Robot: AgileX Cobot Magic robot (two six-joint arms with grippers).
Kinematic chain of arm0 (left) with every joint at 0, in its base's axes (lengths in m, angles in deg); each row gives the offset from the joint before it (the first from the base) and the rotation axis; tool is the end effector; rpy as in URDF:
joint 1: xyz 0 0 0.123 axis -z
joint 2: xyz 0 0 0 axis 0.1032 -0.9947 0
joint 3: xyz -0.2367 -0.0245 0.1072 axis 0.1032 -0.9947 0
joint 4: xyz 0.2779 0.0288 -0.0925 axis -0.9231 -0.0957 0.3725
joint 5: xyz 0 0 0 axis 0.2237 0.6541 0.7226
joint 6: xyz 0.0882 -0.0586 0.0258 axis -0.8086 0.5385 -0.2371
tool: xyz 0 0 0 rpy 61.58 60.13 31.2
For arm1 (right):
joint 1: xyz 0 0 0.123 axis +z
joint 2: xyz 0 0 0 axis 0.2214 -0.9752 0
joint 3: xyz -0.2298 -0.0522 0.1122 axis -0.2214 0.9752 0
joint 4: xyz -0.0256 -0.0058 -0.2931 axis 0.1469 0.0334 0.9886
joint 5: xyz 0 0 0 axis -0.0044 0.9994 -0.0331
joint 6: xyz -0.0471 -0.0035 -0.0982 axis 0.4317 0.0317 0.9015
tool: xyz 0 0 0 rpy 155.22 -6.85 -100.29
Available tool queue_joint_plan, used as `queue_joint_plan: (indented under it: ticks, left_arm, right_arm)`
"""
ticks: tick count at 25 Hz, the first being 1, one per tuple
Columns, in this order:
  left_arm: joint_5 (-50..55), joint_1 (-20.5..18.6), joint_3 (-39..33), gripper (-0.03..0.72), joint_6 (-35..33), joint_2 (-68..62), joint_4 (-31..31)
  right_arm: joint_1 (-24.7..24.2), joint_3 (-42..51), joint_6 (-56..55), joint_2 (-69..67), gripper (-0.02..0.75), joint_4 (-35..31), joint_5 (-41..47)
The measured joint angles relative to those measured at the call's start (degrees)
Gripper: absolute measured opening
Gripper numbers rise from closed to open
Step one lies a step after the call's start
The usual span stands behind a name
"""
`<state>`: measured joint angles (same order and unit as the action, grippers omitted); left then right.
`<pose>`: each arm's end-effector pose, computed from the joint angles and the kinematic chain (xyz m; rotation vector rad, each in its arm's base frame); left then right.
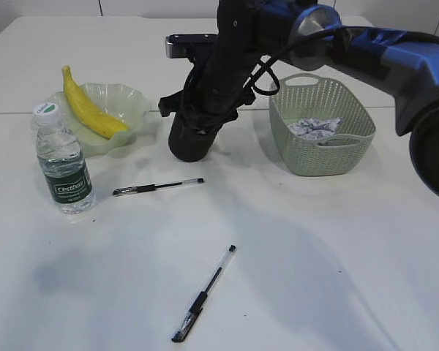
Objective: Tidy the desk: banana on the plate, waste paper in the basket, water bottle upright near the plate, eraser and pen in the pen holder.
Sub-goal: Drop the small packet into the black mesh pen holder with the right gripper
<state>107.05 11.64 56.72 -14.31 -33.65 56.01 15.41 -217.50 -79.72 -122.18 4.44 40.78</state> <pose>0.2180 -0.0293 0.2815 -0.0601 2.5047 -0.1987 0.4936 0.2796 0.1691 -0.5613 2.6104 0.3574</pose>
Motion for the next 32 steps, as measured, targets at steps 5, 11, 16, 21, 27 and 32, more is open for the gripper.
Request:
queue_joint_plan:
  ticks: [5, 11, 16, 21, 27, 32]
  left_arm:
    - [0.00, 0.00, 0.00, 0.561, 0.00, 0.00, 0.00]
    - [0.00, 0.00, 0.00, 0.561, 0.00, 0.00, 0.00]
    - [0.00, 0.00, 0.00, 0.561, 0.00, 0.00, 0.00]
    - [0.00, 0.00, 0.00, 0.561, 0.00, 0.00, 0.00]
    - [0.00, 0.00, 0.00, 0.561, 0.00, 0.00, 0.00]
    - [0.00, 0.00, 0.00, 0.561, 0.00, 0.00, 0.00]
  right_arm:
    - [0.00, 0.00, -0.10, 0.39, 0.400, 0.13, -2.52]
    - [0.00, 0.00, -0.21, 0.39, 0.400, 0.13, -5.68]
    - [0.00, -0.36, -0.21, 0.39, 0.400, 0.13, -6.24]
    - [0.00, -3.63, -0.32, 0.39, 0.400, 0.59, -2.36]
    - [0.00, -10.91, -0.32, 0.39, 0.400, 3.58, 7.83]
    - [0.00, -13.97, -1.23, 0.39, 0.395, 4.23, 13.08]
